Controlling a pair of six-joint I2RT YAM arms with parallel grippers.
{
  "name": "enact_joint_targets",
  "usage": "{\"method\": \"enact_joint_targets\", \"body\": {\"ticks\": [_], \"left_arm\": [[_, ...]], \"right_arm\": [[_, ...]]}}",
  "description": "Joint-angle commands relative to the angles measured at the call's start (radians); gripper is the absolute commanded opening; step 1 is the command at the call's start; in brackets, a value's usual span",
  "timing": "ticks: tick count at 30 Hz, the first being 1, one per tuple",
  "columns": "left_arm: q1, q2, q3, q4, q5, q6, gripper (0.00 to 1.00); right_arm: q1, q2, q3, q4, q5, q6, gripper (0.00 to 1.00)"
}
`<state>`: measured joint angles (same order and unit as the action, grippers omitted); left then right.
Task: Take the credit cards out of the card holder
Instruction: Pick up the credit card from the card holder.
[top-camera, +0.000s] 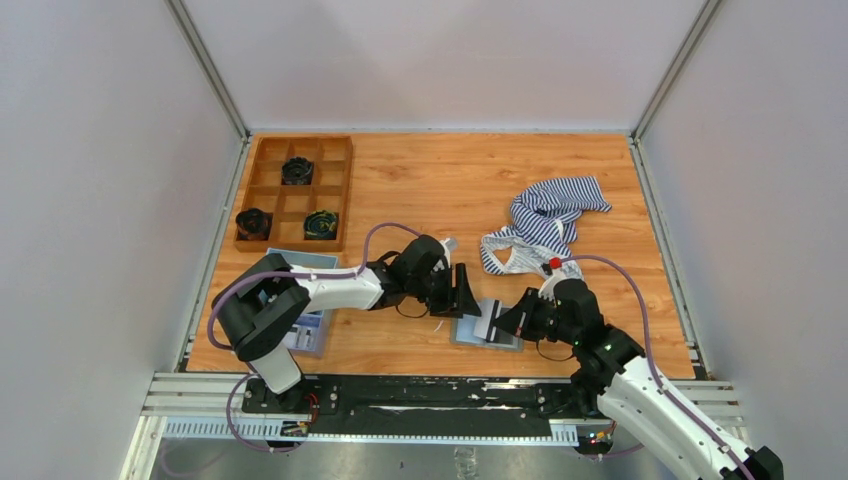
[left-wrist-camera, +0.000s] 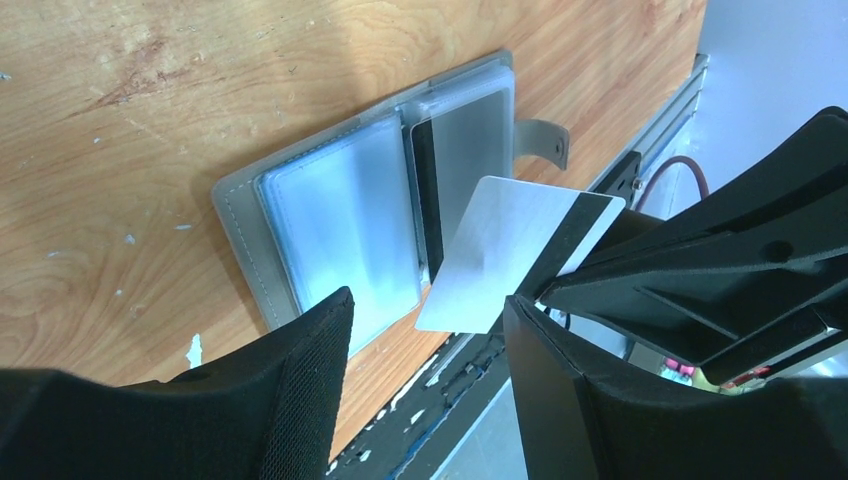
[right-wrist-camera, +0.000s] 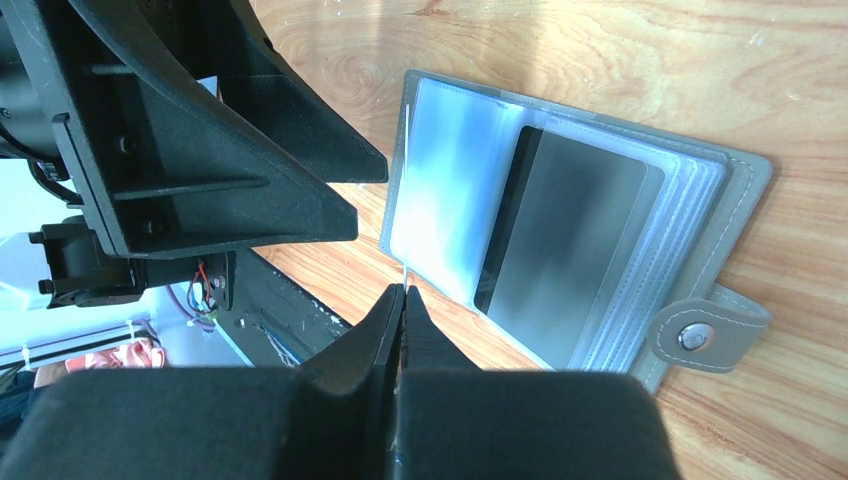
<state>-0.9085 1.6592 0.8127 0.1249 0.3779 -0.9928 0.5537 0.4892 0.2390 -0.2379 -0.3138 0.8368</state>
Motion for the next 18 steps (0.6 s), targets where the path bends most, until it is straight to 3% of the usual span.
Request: {"method": "enact_joint_targets", "body": {"ticks": [1, 8, 18], "left_arm": [[0.008, -0.046, -0.003, -0.006, 0.025, 0.032, 0.61], [0.016, -0.054, 0.022, -0.006, 0.141, 0.061, 0.64], [0.04, -0.103, -0.01, 0.069, 0.227, -0.015, 0.64]], "right_arm": [[-0.012, -0.004, 0.034, -0.001, -0.001, -0.014, 0.0], [-0.012, -0.006, 0.046, 0.006, 0.008, -0.016, 0.0], [-0.011, -0.008, 0.068, 0.026, -0.001, -0.018, 0.0]]}}
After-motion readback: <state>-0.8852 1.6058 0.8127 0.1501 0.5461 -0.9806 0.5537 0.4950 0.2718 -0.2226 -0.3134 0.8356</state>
